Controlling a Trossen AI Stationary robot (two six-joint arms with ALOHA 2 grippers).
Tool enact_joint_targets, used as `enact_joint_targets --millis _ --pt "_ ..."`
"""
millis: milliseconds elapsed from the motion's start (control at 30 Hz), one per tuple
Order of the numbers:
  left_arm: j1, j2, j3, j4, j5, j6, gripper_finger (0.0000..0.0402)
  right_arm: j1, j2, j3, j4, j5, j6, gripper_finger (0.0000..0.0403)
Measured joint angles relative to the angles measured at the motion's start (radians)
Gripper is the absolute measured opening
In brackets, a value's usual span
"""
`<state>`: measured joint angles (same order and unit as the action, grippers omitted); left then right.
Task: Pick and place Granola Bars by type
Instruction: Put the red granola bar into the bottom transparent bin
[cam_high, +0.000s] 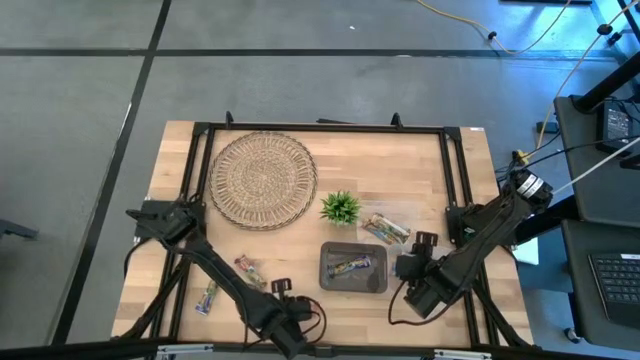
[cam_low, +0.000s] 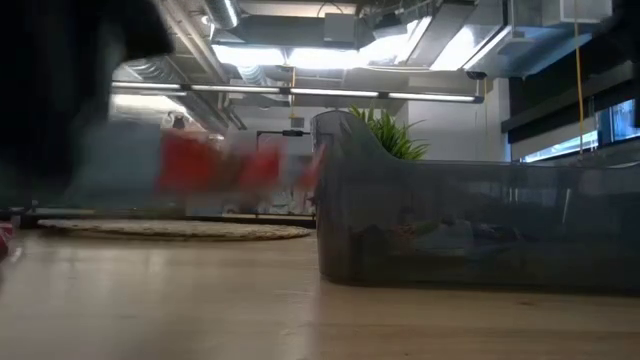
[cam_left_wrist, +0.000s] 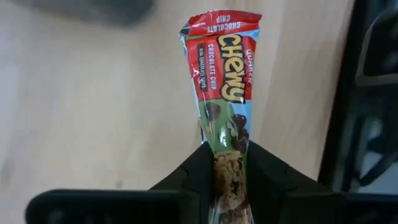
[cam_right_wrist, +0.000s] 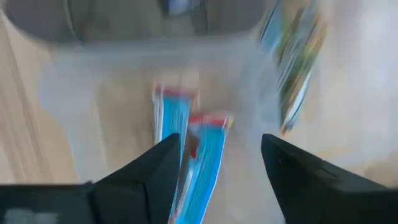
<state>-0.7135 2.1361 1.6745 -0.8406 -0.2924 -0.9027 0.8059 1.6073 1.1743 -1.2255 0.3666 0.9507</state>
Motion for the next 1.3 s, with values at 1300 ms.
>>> enact_joint_targets --millis 1300 --pt "0.134 -0.207 0.003 0.868 -0.443 1.079 0.0067 0.02 -0.229 0.045 1.071 0.321 -0.99 0.0227"
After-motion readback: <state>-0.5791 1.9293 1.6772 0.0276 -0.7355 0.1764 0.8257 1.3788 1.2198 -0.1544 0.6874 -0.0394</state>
